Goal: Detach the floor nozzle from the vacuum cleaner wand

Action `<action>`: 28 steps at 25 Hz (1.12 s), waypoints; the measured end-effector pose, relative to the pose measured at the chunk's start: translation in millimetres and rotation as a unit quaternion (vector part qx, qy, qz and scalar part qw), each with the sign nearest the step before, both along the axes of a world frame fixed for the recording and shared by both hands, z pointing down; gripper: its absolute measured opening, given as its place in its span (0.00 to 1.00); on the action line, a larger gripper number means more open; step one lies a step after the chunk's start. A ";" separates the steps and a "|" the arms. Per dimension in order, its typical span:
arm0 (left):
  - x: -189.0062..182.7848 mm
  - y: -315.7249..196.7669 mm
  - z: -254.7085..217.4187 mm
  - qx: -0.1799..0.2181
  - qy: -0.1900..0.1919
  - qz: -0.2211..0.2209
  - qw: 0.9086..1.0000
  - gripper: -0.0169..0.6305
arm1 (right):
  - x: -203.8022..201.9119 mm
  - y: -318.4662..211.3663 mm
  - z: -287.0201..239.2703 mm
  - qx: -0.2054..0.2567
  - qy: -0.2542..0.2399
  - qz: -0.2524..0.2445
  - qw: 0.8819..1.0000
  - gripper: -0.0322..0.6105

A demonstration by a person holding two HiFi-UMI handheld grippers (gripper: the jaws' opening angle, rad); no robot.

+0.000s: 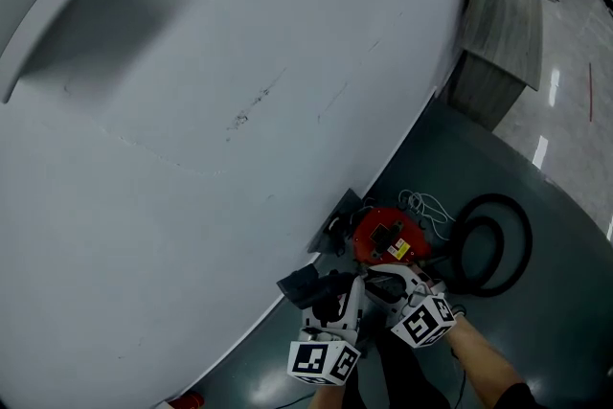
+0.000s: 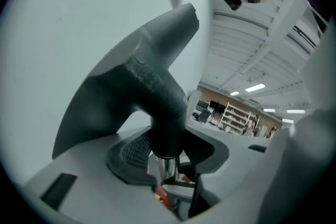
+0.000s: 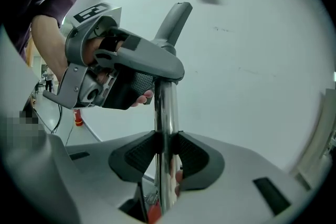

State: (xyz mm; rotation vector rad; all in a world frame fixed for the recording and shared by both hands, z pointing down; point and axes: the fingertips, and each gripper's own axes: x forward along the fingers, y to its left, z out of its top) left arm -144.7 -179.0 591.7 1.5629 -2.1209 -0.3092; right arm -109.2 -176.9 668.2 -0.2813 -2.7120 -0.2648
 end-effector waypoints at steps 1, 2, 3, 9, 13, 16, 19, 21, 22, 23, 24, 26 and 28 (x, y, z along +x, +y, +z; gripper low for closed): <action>-2.0 0.6 0.7 0.019 0.041 -0.009 0.999 0.30 | -0.7 0.0 -0.5 -0.002 0.001 -0.001 1.000 0.27; -4.2 1.5 1.3 0.035 0.074 -0.018 0.996 0.30 | -1.5 0.3 -0.9 -0.003 0.003 -0.004 1.000 0.27; -5.5 2.4 1.4 0.040 0.088 -0.023 0.995 0.30 | -2.1 1.0 -1.4 -0.004 0.004 -0.006 1.000 0.27; 0.1 1.7 -3.3 -0.010 -0.008 -0.005 1.000 0.30 | 1.3 1.2 0.0 0.001 -0.005 -0.001 1.000 0.27; -4.0 5.1 -3.4 0.034 0.073 -0.029 0.996 0.30 | 0.8 2.7 -0.4 0.002 -0.005 -0.006 1.000 0.27; 0.4 5.3 -17.2 -0.016 -0.082 -0.003 0.997 0.30 | 0.9 3.3 -3.0 0.000 0.001 -0.004 1.000 0.27; -12.3 8.5 -39.2 0.012 -0.101 -0.012 0.995 0.30 | 1.1 0.0 -4.1 -0.002 0.008 0.001 1.000 0.27; -23.1 11.7 -46.5 0.025 -0.086 -0.018 0.996 0.30 | 0.3 0.8 -0.7 0.000 0.009 0.001 1.000 0.27; -25.1 12.9 -48.7 0.026 -0.088 -0.015 0.996 0.30 | -0.1 1.5 0.8 0.000 0.010 0.001 1.000 0.27; -25.7 14.1 -50.2 0.026 -0.090 -0.012 0.996 0.30 | -0.6 1.8 1.1 -0.003 0.011 0.002 1.000 0.27; -26.2 15.8 -51.2 0.026 -0.090 -0.010 0.996 0.30 | -1.1 2.1 1.0 -0.008 0.012 0.002 1.000 0.27; -27.9 20.5 -52.6 0.028 -0.086 -0.012 0.996 0.30 | -0.3 3.5 1.6 -0.024 0.008 0.003 1.000 0.27; -29.3 24.4 -54.8 0.030 -0.084 -0.012 0.996 0.30 | 2.2 4.1 -4.4 -0.041 0.000 0.005 0.999 0.29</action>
